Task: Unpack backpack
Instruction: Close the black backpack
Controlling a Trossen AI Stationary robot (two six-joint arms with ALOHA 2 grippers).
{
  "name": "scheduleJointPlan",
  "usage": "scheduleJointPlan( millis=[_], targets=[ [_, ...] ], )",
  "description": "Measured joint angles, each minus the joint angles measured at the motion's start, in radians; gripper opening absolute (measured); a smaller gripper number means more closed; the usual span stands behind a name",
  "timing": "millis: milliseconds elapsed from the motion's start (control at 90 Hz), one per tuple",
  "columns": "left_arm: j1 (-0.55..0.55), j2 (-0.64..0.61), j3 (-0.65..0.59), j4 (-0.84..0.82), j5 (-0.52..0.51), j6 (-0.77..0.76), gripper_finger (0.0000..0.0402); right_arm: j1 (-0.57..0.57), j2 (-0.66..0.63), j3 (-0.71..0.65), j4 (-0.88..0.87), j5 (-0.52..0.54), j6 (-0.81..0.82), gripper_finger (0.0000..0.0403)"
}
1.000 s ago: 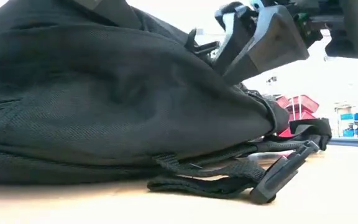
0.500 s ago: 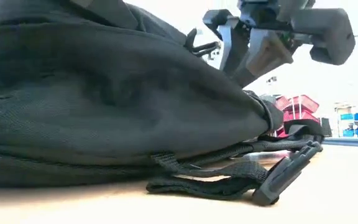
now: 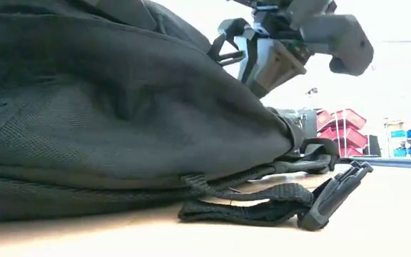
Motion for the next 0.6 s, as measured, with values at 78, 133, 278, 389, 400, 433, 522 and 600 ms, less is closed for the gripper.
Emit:
scheduleJointPlan(
  millis=[78, 133, 278, 389, 400, 433, 522, 600],
  targets=[
    [0.0, 0.0, 0.0, -0.001, -0.003, 0.0, 0.0003, -0.001, 0.0, 0.019, -0.026, 0.003, 0.022, 0.0013],
    [0.0, 0.0, 0.0, -0.004, -0.004, 0.0, 0.0003, -0.003, 0.0, 0.031, -0.048, 0.005, 0.035, 0.0013],
    [-0.003, 0.0, 0.001, -0.052, -0.004, -0.041, 0.0003, -0.004, -0.011, 0.053, -0.158, 0.015, 0.093, 0.0006],
    [-0.009, 0.0, 0.001, -0.095, -0.012, -0.071, 0.0003, -0.003, -0.027, 0.057, -0.257, 0.045, 0.156, 0.0005],
    [-0.009, 0.0, 0.001, -0.098, -0.013, -0.074, 0.0003, -0.003, -0.029, 0.057, -0.265, 0.048, 0.16, 0.0005],
    [-0.01, 0.0, 0.001, -0.105, -0.015, -0.081, 0.0003, -0.003, -0.033, 0.057, -0.291, 0.053, 0.18, 0.0005],
    [-0.01, 0.0, 0.001, -0.122, -0.02, -0.104, 0.0003, -0.004, -0.051, 0.054, -0.343, 0.055, 0.217, 0.0004],
    [-0.01, 0.0, 0.001, -0.132, -0.021, -0.114, 0.0003, -0.005, -0.066, 0.049, -0.368, 0.057, 0.233, 0.0004]
  ],
)
